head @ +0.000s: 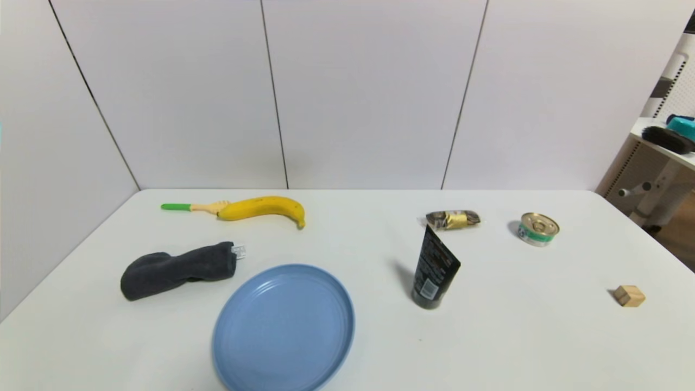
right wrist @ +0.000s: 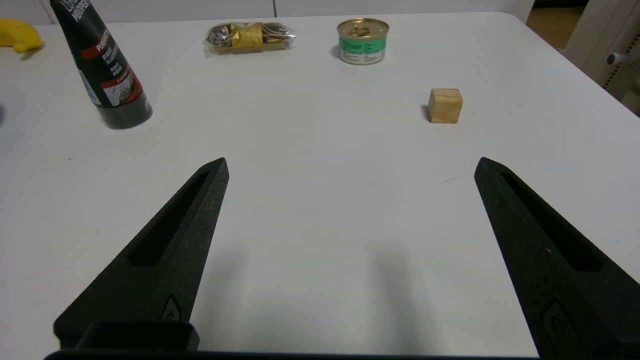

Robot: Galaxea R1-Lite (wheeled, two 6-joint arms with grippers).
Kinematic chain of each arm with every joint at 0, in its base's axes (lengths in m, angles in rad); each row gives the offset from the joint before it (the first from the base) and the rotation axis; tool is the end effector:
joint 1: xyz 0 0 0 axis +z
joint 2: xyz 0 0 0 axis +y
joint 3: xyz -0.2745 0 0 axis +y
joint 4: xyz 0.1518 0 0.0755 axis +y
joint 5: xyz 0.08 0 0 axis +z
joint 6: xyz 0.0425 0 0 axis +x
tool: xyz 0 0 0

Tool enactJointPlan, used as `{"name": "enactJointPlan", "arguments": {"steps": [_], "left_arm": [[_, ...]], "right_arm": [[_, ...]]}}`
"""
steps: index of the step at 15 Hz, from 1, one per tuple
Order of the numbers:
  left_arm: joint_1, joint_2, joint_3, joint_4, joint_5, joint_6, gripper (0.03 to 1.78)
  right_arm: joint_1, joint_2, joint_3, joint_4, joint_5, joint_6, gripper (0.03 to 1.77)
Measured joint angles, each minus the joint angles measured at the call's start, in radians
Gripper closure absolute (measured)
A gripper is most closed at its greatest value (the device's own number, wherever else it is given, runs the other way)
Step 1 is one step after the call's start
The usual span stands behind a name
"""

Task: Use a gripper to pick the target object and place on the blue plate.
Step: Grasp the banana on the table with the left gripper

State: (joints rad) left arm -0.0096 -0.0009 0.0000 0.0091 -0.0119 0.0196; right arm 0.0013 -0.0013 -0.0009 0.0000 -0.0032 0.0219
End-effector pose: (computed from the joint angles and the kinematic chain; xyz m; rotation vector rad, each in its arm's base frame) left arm -0.0003 -0.0005 0.0744 0.0196 0.0080 -0.0216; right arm -0.0004 -0.0001 0.0757 0.0219 -0.0022 -0.0019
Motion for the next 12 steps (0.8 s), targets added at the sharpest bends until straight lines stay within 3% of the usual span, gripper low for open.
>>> {"name": "enactJointPlan", "arguments": {"steps": [12], "left_arm": [[0.0,0.0,0.0,0.0,0.0,0.0,0.12]], "right_arm": [[0.0,0.0,0.001,0.0,0.0,-0.001,0.1]]}}
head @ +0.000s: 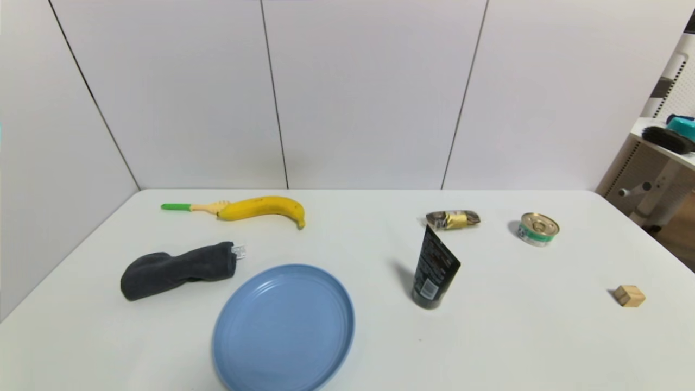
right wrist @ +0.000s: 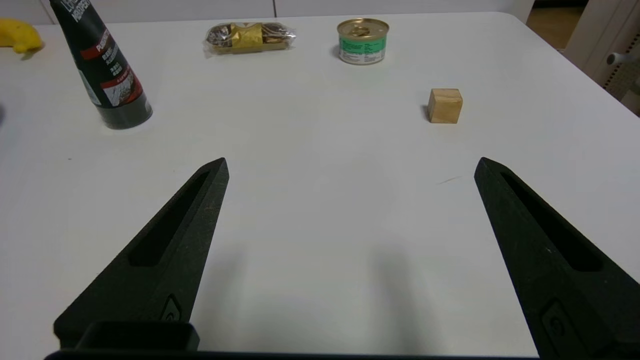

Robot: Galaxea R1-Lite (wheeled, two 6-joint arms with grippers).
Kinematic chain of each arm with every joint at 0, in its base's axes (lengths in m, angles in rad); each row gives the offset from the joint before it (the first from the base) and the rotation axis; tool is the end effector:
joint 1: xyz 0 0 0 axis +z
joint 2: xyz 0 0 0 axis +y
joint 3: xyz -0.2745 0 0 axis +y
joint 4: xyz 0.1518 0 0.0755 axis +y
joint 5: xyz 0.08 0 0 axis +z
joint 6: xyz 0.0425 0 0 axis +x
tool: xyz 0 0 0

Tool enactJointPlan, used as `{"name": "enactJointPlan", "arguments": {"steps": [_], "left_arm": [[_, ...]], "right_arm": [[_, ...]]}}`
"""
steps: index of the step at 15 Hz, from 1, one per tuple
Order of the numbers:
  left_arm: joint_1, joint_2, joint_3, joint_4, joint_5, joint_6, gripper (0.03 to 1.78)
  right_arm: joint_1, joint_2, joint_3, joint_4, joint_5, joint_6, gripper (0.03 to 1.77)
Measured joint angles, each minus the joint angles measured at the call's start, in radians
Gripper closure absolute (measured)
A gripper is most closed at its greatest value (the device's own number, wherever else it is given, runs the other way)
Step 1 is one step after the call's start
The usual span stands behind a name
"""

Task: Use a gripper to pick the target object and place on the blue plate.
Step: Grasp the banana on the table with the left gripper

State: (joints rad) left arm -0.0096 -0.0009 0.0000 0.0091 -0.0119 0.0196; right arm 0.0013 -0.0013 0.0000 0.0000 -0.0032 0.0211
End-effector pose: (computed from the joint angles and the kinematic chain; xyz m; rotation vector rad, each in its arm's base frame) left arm -0.0003 -0.0005 0.0744 0.0196 0.0080 -0.0216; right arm -0.0003 -0.0001 0.0755 0.0211 -0.0013 -0.0019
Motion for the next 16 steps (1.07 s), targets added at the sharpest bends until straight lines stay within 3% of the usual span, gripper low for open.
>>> {"name": "enactJointPlan", "arguments": {"steps": [5,8,16], "left_arm": [[0.002,0.004,-0.003,0.009,0.001,0.0,0.12],[0.005,0.064,-0.055,0.067,-0.003,0.009,0.12],[0.01,0.661,-0.582,0.243,-0.071,0.12,0.12]], "right_arm": [[0.0,0.0,0.0,0.0,0.0,0.0,0.1],[0.0,0.0,0.0,0.0,0.0,0.0,0.1],[0.0,0.0,0.0,0.0,0.0,0.0,0.1]]}}
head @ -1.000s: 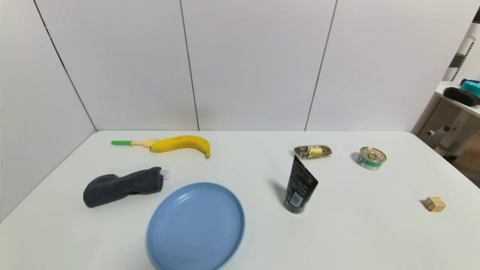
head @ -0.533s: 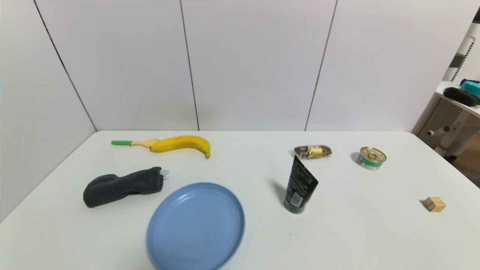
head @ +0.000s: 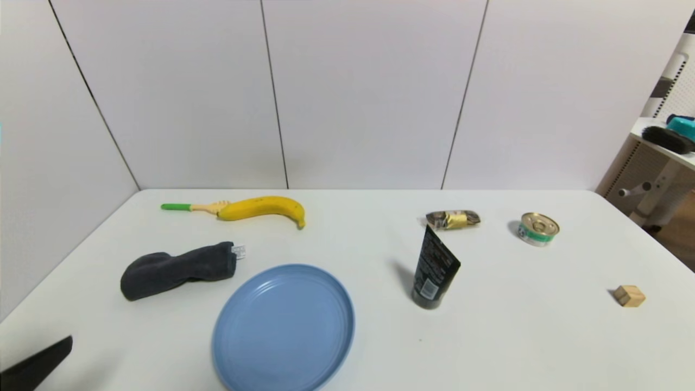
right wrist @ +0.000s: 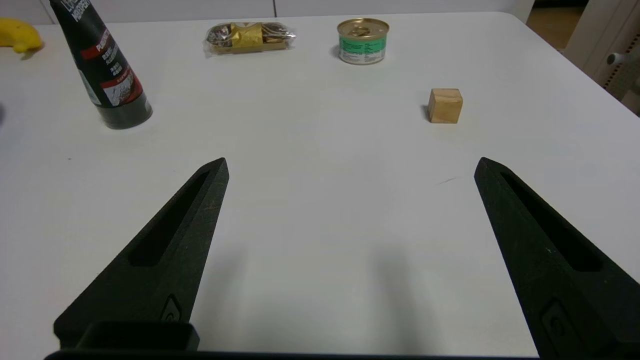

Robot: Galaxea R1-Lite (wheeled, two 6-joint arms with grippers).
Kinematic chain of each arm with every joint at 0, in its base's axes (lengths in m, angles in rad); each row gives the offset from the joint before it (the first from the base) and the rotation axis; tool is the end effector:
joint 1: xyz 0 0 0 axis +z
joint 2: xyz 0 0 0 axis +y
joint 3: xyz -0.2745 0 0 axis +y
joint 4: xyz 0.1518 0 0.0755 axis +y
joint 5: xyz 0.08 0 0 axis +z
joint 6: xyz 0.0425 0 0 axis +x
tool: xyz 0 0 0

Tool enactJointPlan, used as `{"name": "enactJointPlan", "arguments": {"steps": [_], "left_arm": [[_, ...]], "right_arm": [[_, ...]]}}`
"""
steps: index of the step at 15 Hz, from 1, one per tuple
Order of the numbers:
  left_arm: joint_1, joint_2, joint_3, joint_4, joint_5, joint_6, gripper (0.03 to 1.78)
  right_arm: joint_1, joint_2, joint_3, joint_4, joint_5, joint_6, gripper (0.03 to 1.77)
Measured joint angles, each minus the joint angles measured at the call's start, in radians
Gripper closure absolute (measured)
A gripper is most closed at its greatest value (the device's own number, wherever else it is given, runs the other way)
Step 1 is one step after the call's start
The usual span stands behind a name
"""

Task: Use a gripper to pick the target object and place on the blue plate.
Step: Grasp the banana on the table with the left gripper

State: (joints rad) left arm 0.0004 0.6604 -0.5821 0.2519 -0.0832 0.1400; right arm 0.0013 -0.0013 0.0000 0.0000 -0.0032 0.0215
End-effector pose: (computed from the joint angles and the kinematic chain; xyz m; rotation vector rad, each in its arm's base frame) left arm 0.0562 -0.0035 0.1921 0.1248 0.3237 -0.1050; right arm -0.0003 -0.0001 0.0755 0.0215 -0.0013 -0.0019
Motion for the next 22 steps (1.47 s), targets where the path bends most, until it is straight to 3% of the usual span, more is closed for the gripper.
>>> {"name": "enactJointPlan", "arguments": {"steps": [6,11,20,22], "left_arm": [[-0.019,0.513,-0.51,0.226,-0.037,0.205,0.12],[-0.093,0.867,-0.869,0.402,-0.063,0.292,0.12],[-0.115,1.321,-1.205,0.429,-0.442,0.461,0.12],[-0.116,1.401,-1.293,0.43,-0.466,0.469,0.12]], "right_arm": [[0.0,0.0,0.0,0.0,0.0,0.0,0.1],[0.0,0.0,0.0,0.0,0.0,0.0,0.1],[0.0,0.0,0.0,0.0,0.0,0.0,0.1],[0.0,0.0,0.0,0.0,0.0,0.0,0.1]]}}
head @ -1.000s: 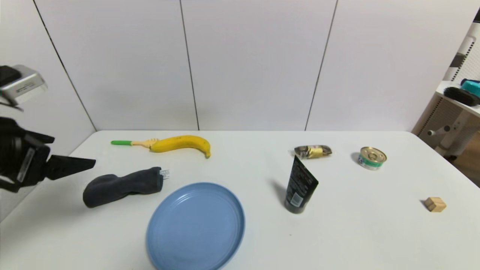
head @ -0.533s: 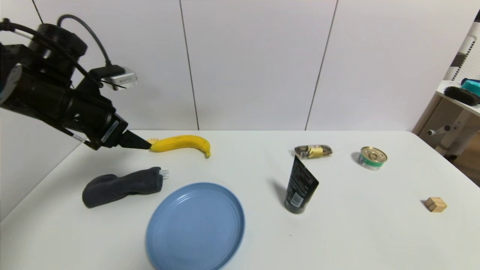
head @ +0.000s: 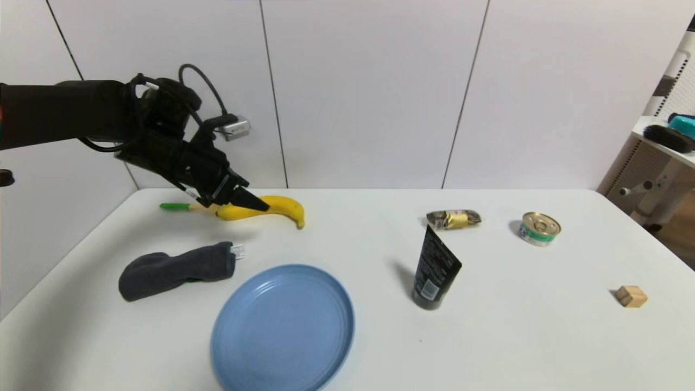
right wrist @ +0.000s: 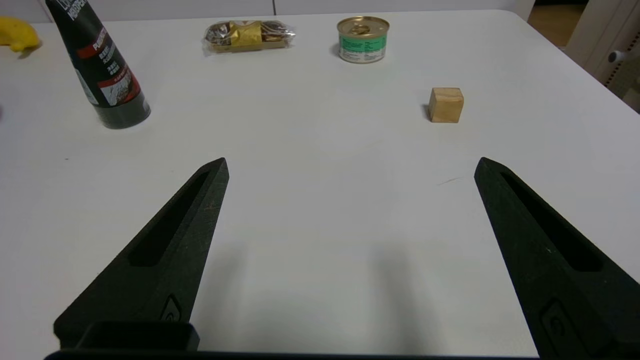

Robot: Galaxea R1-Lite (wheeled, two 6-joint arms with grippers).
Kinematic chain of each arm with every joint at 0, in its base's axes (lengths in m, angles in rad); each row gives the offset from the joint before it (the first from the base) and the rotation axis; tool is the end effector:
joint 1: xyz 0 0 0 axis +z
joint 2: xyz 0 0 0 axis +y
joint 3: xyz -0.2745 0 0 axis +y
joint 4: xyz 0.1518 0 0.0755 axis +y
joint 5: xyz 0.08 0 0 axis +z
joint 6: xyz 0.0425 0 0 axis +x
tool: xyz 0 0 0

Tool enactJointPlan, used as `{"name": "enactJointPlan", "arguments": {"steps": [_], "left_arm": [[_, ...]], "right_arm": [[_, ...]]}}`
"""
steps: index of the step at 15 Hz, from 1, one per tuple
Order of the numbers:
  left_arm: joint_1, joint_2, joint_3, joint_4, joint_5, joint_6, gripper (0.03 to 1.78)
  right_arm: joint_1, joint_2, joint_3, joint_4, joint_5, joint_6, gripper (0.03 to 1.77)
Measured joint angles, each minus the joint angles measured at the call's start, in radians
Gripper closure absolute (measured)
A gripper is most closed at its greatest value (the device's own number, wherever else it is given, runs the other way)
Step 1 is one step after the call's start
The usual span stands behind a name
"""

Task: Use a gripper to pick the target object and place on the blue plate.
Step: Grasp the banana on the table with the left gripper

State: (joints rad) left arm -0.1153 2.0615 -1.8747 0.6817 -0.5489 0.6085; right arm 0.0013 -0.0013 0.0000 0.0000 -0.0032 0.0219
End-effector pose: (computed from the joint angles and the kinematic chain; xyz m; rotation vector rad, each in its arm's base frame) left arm 0.3626 -0.0643 0.1994 0.3599 0.6402 -0.8551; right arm -0.0003 -0.0001 0.0755 0.0219 -0.0013 -0.0019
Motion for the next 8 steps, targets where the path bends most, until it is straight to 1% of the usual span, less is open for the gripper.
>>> {"name": "enactJointPlan", "arguments": {"steps": [3,8], "left_arm": [[-0.002,0.099,-0.084,-0.024,-0.006,0.0,0.12],[-0.014,0.19,-0.101,-0.033,-0.007,0.0,0.12]], "right_arm": [[0.0,0.0,0.0,0.0,0.0,0.0,0.1],[0.0,0.0,0.0,0.0,0.0,0.0,0.1]]}}
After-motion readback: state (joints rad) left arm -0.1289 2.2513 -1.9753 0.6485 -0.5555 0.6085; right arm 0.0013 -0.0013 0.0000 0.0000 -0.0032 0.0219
